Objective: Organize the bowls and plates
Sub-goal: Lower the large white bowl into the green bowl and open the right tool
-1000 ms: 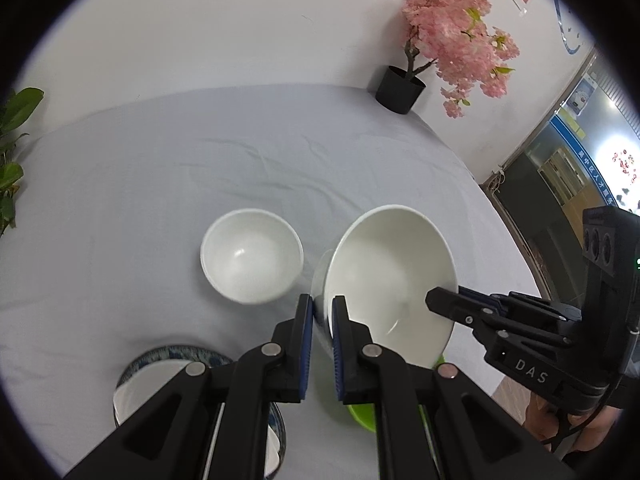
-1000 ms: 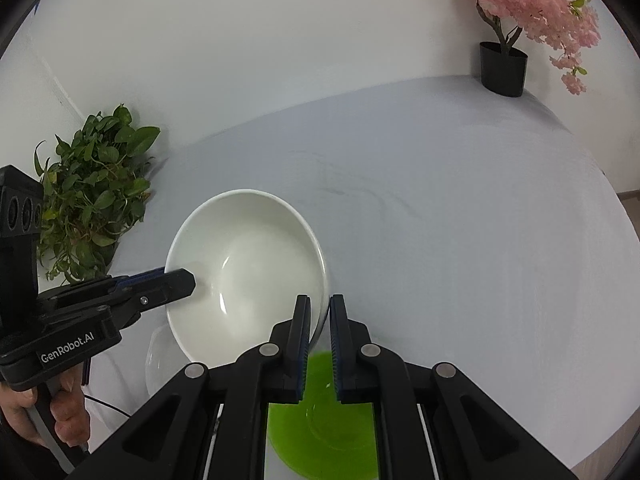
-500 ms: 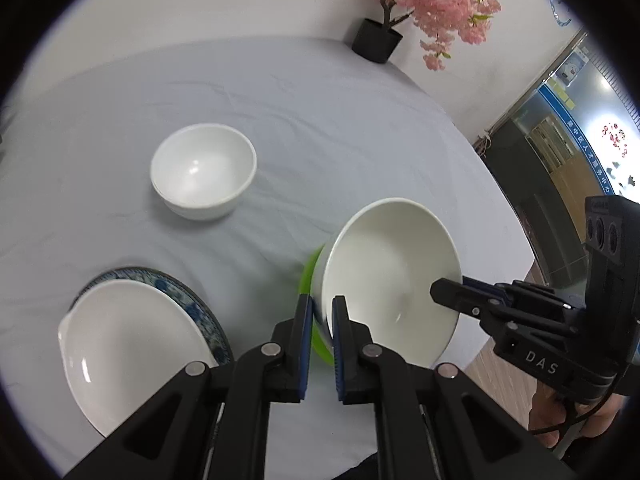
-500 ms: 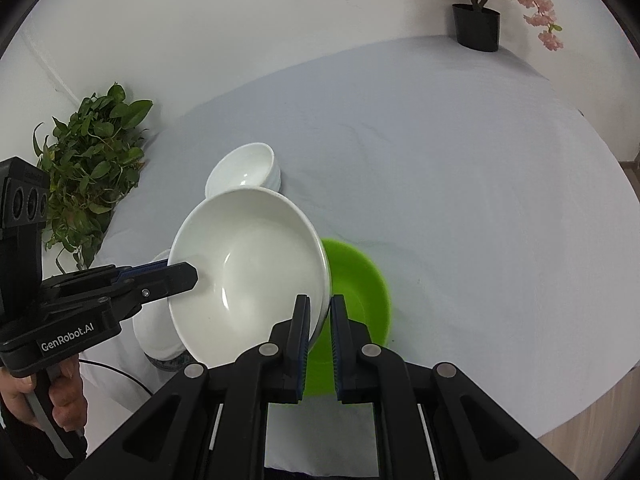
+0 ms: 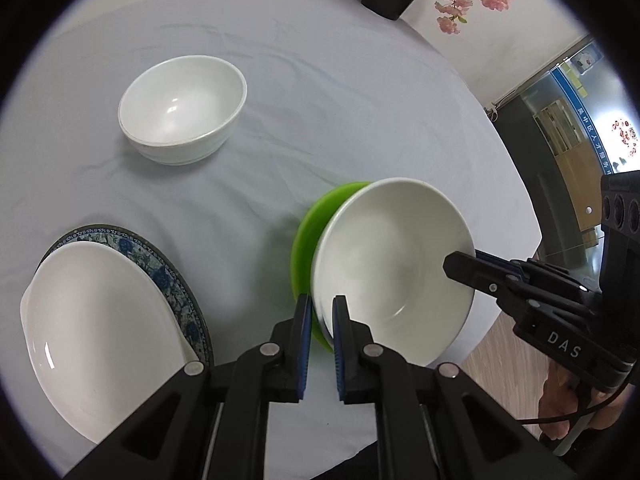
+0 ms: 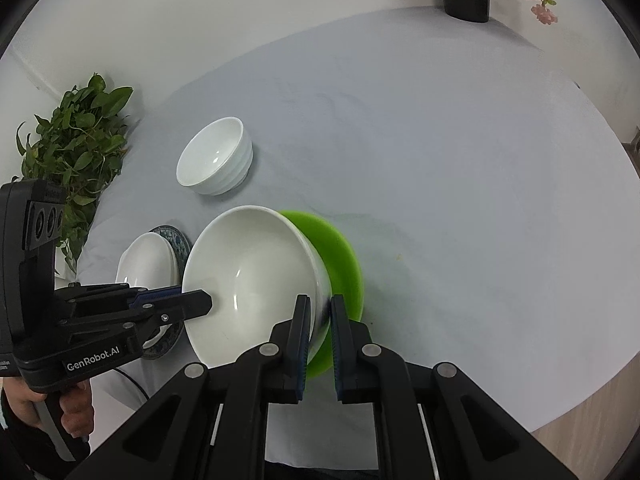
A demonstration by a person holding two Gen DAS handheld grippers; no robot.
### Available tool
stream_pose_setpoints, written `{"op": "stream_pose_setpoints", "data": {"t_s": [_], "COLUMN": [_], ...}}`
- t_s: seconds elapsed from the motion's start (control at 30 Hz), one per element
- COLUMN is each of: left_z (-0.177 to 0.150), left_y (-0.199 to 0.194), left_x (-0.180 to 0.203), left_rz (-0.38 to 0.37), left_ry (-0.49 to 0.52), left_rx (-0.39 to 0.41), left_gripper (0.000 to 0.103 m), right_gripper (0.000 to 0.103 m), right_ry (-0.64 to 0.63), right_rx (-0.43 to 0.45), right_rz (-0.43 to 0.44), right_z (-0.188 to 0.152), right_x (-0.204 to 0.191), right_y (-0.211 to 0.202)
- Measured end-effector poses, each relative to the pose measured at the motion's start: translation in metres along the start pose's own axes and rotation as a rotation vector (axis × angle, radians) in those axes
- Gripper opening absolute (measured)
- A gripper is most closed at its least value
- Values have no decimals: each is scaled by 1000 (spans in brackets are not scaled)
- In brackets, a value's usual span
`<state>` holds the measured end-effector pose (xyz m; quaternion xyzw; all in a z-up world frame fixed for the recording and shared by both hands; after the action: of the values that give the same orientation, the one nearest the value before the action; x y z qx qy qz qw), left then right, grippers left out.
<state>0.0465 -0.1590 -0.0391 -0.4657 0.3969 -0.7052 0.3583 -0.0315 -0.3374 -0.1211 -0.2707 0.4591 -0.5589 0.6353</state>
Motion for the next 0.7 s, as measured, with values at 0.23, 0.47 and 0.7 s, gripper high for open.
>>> {"op": "stream_pose_setpoints", "data": {"t_s": [0.23, 0.47, 0.7], "left_z": [2, 7, 9], "left_y": [3, 1, -13], "left_x": [4, 2, -10], "left_rz": [6, 11, 29], "left_ry": [9, 32, 15], "left_rx": [-29, -40, -9], "left_gripper": [9, 21, 45], "right_gripper": [10, 11, 11], "right_ry": [19, 39, 39], "right_rx": [-35, -37, -24], "right_rz": [-15, -28, -33], "right_z": [-1, 3, 7], "right_x": [-1, -4, -5], "right_y": [13, 20, 21]}}
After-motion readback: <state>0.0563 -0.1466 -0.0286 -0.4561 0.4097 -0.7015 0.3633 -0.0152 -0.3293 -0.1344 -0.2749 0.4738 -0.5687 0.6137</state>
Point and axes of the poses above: each gripper's, at about its wrist camera, not at the fingertips, and y roughly the way its jaws point, x to its right, z to its top, the point moved 3 cm from there along y, roughly the way its jaws point, and after that the axes turned 3 degrees about -y, right-handed, at the moved point
